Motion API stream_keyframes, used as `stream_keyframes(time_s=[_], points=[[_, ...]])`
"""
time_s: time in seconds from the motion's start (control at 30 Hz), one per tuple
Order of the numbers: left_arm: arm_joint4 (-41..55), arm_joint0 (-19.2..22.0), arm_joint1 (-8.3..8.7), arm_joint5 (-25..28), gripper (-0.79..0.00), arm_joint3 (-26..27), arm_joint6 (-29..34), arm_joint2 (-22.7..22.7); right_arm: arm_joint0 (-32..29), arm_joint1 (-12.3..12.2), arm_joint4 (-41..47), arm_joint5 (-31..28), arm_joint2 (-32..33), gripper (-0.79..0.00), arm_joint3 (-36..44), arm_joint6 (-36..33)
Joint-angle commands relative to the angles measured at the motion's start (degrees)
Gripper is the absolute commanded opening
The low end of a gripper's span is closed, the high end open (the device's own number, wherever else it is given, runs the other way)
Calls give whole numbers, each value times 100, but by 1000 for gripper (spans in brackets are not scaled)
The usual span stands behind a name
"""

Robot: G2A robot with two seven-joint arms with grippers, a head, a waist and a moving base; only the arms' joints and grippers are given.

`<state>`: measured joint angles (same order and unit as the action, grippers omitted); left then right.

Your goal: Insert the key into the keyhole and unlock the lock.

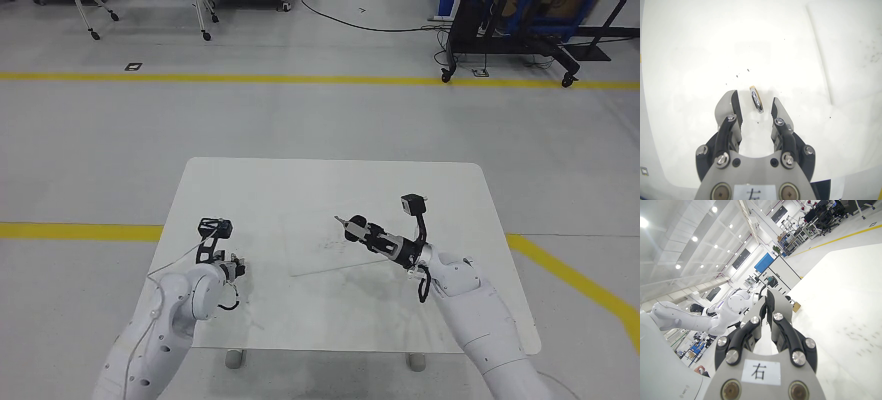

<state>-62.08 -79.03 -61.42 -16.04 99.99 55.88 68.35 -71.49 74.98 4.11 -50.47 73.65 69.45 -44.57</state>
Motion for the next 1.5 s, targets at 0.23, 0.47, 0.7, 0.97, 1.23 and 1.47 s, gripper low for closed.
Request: stream_keyframes(time_s=[0.23, 0.47, 0.7, 0.97, 1.23, 1.47], points=[[-181, 179, -63, 10, -668, -163, -27, -145, 0, 0, 0, 0, 0, -785, 0, 0], [-263, 297, -117, 113, -785, -327, -87, -288, 0, 0, 0, 0, 0, -785, 0, 0], [-89, 237, -137, 301, -785, -312, -436, -156, 0, 0, 0, 0, 0, -785, 0, 0], [1994, -233, -132, 2005, -785, -354, -2393, 683, 0, 0, 0, 0, 0, -785, 0, 0], [1835, -480, -84, 3018, -785, -356, -3211, 935, 0, 0, 0, 0, 0, -785, 0, 0], [2376, -308, -128, 3245, -785, -534, -3124, 780, 0, 0, 0, 0, 0, -785, 0, 0]])
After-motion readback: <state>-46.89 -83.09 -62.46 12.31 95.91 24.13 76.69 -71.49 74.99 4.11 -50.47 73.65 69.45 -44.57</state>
